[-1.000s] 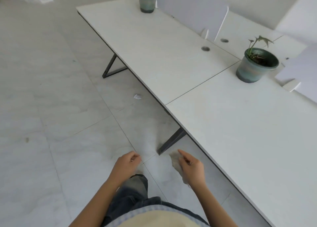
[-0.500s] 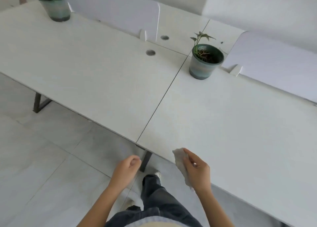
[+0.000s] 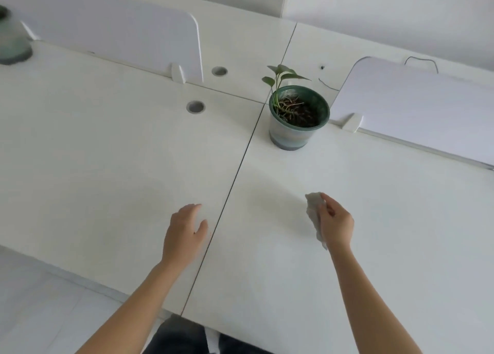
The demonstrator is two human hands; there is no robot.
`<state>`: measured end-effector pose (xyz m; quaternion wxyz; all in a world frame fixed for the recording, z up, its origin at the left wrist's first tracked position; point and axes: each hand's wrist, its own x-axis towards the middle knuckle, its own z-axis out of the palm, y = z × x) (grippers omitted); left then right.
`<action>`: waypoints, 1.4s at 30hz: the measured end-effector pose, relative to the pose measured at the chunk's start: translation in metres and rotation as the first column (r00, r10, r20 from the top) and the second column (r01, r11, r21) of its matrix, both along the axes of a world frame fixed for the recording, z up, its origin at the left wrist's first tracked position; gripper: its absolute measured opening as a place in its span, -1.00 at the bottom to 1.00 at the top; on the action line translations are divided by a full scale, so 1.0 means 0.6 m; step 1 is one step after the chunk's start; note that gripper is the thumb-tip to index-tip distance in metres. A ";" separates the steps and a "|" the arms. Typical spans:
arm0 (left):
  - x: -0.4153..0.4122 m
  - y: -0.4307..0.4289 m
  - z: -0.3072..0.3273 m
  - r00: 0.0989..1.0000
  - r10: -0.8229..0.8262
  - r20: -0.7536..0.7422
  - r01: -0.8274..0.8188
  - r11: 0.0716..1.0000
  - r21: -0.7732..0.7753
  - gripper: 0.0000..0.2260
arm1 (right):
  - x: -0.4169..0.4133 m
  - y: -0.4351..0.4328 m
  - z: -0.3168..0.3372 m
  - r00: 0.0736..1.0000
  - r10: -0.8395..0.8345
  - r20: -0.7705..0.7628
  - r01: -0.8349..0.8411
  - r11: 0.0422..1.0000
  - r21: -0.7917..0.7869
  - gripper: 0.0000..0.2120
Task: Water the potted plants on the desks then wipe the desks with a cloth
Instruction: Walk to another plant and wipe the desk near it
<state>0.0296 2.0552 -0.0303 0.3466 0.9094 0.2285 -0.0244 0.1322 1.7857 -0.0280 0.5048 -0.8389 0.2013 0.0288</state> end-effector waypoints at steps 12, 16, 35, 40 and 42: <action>0.154 0.121 -0.082 0.935 -0.188 -0.300 0.286 0.900 0.329 -0.44 | 0.127 0.042 -0.080 0.936 0.071 -0.345 -0.271 0.771 -0.577 -0.45; 0.156 0.123 -0.091 0.936 -0.185 -0.300 0.286 0.896 0.340 -0.45 | 0.138 0.110 -0.077 0.915 0.148 -0.375 -0.362 0.715 -0.599 -0.43; 0.159 0.125 -0.131 0.986 -0.109 -0.127 0.159 0.844 0.512 -0.44 | 0.252 0.326 -0.089 0.618 0.694 -0.369 -0.711 0.292 -0.640 -0.41; 0.160 0.123 -0.130 0.990 -0.100 -0.100 0.138 0.844 0.518 -0.45 | 0.101 0.199 -0.112 0.308 0.900 -0.309 -0.711 0.001 -0.703 -0.50; 0.161 0.124 -0.131 0.989 -0.107 -0.107 0.147 0.843 0.517 -0.45 | 0.117 0.110 -0.109 0.449 0.839 -0.307 -0.680 0.098 -0.726 -0.51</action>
